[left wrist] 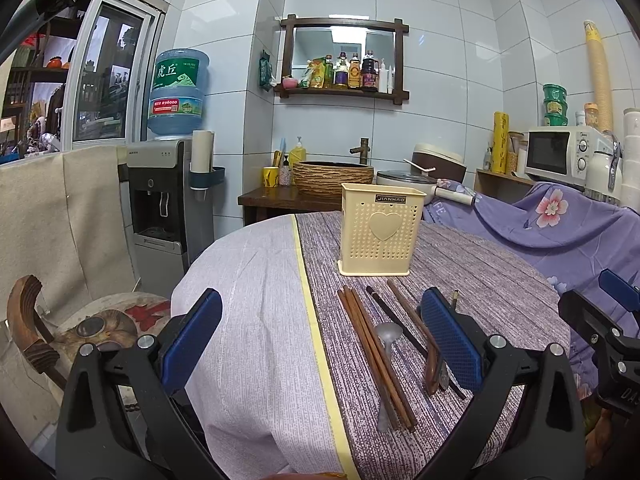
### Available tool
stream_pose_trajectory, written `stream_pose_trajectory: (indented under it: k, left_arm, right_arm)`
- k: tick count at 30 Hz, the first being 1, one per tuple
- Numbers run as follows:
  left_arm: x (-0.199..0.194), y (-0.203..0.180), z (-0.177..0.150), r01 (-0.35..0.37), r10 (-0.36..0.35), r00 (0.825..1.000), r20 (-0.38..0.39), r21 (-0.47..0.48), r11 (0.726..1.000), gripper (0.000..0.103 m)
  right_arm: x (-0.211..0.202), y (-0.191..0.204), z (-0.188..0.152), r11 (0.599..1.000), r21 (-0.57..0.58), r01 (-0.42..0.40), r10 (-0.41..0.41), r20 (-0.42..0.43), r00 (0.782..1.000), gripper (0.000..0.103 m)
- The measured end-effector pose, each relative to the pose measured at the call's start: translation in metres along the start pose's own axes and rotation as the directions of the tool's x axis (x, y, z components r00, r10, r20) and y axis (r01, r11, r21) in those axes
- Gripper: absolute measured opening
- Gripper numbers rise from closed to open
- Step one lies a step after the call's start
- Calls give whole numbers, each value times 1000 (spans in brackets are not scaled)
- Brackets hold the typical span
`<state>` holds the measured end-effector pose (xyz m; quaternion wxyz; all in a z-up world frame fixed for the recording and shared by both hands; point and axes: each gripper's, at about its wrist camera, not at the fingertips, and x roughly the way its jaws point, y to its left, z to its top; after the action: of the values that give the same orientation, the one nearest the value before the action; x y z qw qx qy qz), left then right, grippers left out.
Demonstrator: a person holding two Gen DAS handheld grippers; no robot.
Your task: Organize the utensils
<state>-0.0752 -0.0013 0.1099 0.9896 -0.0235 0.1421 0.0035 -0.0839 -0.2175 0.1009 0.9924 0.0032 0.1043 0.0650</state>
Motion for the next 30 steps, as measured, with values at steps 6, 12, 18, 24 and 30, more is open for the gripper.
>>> stream_pose_trajectory:
  k: [6,12,18,24,30]
  left_arm:
    - [1,1,-1,0,0,1000,-4,-1,1000,98]
    - [14,5,-4,-6,6,999,-39,0,1000,98]
    - [87,27,-17,-23,6,954,-299,-53,998,98]
    - [129,29,-25,-33,47,937,-346,46,998,98]
    - [162,21,-20,39,2,922,-387,98,994,94]
  right_arm:
    - [1,0,-1,1000,1,-1,1,-7,1000,97]
    - [11,0,-5,1000,-3,5,-5,-46,999,97]
    - [64,-18,-21,998,36,57,-47,-217,975,97]
    - [118,-33,-32,993,80,83,-46,-384,922,97]
    - [165,-44,-24,986,153,63,19,-485,874,79]
